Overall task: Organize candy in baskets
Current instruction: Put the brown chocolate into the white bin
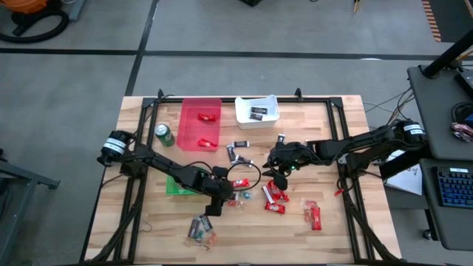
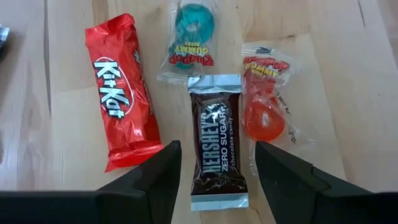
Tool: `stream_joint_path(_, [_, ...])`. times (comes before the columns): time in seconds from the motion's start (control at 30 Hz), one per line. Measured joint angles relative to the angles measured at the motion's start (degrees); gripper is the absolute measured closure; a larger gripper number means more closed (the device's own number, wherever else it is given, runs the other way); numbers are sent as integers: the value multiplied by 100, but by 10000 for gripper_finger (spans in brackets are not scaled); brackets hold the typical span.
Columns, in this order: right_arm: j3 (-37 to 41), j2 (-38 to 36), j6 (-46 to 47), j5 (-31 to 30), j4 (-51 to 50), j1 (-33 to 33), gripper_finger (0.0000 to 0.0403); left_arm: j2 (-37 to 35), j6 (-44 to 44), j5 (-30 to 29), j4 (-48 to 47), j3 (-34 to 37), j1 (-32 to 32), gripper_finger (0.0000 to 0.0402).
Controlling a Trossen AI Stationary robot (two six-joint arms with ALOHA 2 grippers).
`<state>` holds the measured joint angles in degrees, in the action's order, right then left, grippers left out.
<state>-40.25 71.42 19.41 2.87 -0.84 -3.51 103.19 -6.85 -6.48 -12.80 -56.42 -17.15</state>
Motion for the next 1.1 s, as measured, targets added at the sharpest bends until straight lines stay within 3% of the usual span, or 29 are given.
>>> stream_joint_path(0.33, [0,0,-12,0,32,0,257,222,-18,45,219,0,1,226])
stream_joint_path(0.83, [0,0,-26,0,38,0,257,189,-70,111,230,20,17,366])
stream_joint_path(1.1, [0,41,1042,8,312,0,257,45,30,-25,168,39,17,401])
